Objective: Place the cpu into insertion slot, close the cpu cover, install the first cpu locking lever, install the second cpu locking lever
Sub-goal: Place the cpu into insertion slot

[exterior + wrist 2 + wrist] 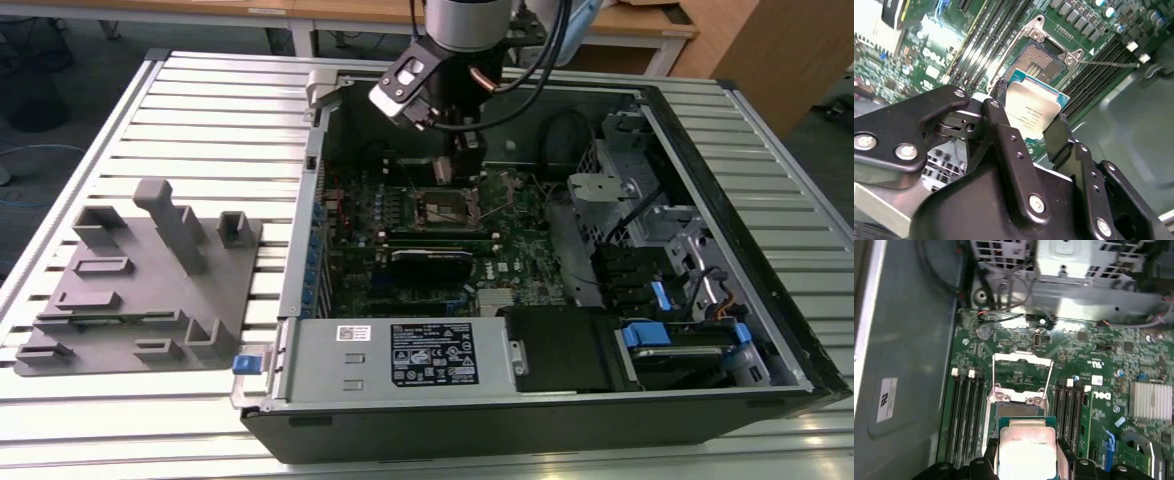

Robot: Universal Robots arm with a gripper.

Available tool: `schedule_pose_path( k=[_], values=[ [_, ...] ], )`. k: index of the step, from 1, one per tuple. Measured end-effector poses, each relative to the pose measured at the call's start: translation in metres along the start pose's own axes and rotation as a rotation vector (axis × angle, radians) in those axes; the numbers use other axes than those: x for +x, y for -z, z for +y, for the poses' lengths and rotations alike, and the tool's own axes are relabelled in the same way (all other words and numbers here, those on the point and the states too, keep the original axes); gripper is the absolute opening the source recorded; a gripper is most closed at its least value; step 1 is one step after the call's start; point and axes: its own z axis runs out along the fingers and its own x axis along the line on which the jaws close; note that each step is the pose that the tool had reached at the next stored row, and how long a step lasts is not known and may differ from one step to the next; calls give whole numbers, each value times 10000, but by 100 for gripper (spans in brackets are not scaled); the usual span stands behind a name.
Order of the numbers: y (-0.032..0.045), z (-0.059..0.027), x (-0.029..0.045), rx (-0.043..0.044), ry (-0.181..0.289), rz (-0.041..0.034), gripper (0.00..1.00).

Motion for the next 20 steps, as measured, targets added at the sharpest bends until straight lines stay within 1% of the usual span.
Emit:
schedule_pose_path(
  k=[2, 3, 7, 14, 20],
  values=[
    [-2, 0, 0, -4, -328, -29, 54],
    [-2, 0, 0, -2, -369, -33, 54],
    [-36, -3, 2, -4, -371, -33, 54],
    [-159, -14, 2, -4, -370, -46, 54],
    [-172, -15, 4, -3, -369, -64, 54]
  ],
)
